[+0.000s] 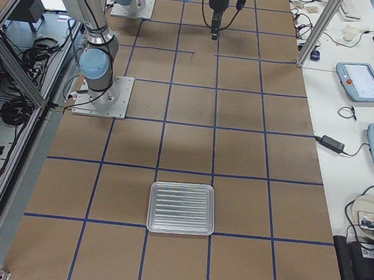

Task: Place bearing gear from tray to pile

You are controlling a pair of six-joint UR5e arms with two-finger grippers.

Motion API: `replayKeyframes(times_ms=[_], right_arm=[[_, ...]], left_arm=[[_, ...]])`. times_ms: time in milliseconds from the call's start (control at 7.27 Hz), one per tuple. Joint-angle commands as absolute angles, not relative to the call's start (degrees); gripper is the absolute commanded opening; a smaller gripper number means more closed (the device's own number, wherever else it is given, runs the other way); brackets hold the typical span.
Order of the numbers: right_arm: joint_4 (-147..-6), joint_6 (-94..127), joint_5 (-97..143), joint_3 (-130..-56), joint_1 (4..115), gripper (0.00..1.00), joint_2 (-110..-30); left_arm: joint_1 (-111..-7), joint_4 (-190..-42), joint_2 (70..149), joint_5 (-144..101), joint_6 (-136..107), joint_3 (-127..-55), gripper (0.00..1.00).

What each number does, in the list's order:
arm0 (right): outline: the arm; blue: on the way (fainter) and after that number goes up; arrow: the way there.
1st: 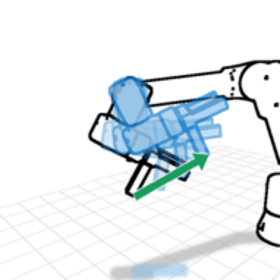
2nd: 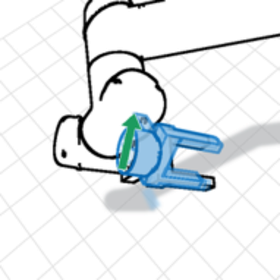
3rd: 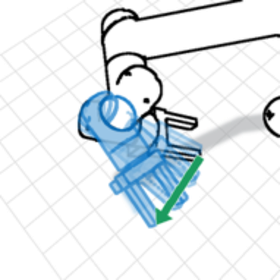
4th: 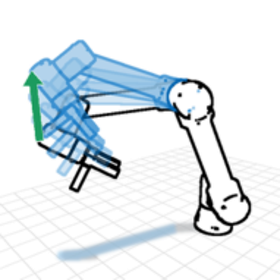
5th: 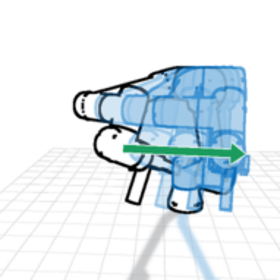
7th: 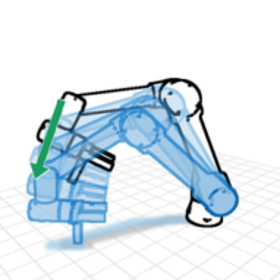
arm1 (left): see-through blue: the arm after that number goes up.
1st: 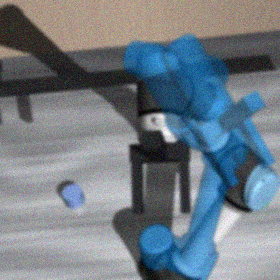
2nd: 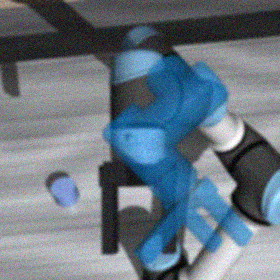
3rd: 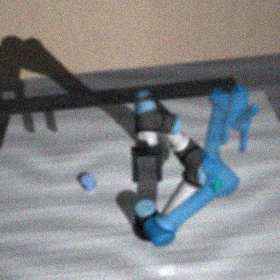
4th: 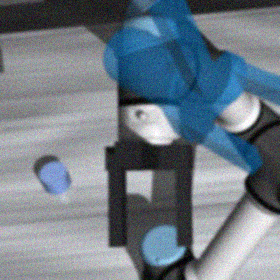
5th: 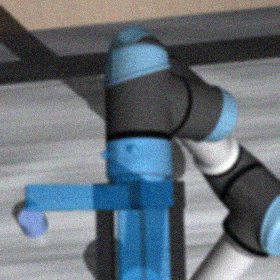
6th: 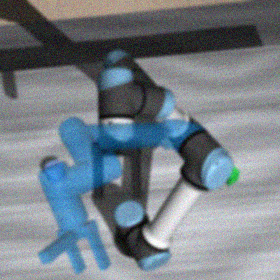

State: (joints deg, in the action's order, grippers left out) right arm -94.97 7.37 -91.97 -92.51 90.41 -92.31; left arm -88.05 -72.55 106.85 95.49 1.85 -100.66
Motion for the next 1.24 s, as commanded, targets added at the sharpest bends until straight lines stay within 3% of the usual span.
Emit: replayKeyframes(times_ms=[0,550,1100], right_arm=[[-94.83,7.03,-91.93,-92.55,90.44,1.0,-92.2],[-94.66,6.94,-91.85,-92.81,90.44,1.0,-92.11],[-94.66,6.94,-91.93,-92.81,90.44,1.0,-92.02]], left_arm=[[-72.93,-69.55,101.7,98.35,19.19,-107.11,0.09],[-53.03,-54.87,102.55,97.05,41.55,-118.03,0.1],[-57.11,-54.58,104.41,93.96,40.53,-117.25,0.11]])
